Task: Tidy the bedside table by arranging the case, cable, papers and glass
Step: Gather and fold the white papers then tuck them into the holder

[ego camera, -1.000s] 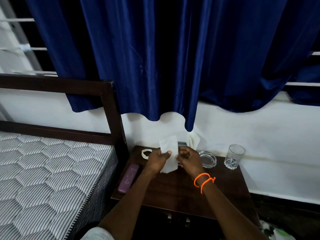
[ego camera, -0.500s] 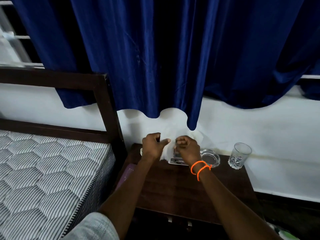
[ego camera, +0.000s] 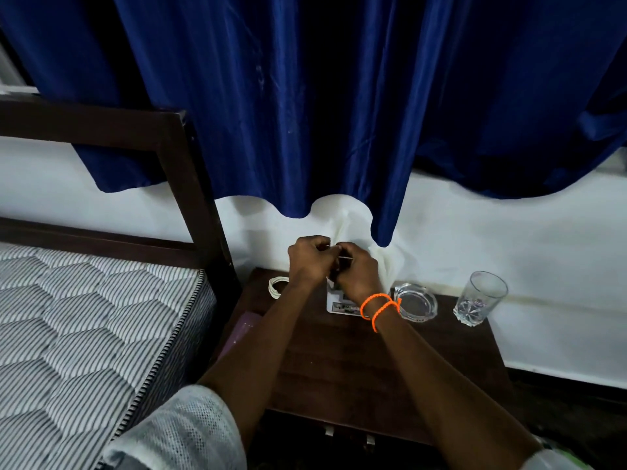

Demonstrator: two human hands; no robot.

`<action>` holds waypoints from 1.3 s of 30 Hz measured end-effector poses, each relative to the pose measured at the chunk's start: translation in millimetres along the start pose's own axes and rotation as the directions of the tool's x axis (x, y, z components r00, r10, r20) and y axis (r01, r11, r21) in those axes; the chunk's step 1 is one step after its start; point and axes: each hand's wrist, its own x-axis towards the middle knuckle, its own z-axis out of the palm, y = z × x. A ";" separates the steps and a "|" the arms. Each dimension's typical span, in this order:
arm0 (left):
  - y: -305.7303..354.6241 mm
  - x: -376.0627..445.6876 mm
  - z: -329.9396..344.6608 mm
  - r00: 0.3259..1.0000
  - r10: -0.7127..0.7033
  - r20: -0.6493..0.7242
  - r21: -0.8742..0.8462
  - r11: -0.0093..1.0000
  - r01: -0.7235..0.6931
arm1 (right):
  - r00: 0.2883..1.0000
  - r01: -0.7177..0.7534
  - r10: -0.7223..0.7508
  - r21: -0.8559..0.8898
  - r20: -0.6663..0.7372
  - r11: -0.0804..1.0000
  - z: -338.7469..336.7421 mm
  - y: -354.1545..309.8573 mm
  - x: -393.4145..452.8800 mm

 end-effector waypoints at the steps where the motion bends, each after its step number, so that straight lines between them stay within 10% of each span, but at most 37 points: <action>1: -0.4 0.9 1.5 0.998 -0.061 0.033 -0.050 0.997 0.062 | 1.000 0.001 -0.002 -0.021 -0.007 1.000 -1.0 1.7 0.3; 7: 0.8 4.3 3.1 0.919 -0.163 0.358 -0.323 0.902 0.286 | 0.998 -0.012 -0.001 -0.185 -0.068 0.983 -8.4 15.7 2.7; 14: -7.4 8.1 1.0 0.942 -0.228 0.247 -0.224 0.932 0.285 | 0.978 -0.052 0.001 -0.237 -0.211 0.970 -7.6 15.7 7.7; 24: -2.7 6.6 1.2 0.855 -0.258 0.449 -0.257 0.879 0.401 | 0.980 -0.104 0.062 -0.218 -0.189 0.971 -0.2 13.7 9.1; 39: -14.4 5.6 6.4 0.949 -0.219 0.227 0.009 0.975 0.223 | 0.992 -0.068 0.044 -0.212 -0.118 0.975 21.1 27.1 0.2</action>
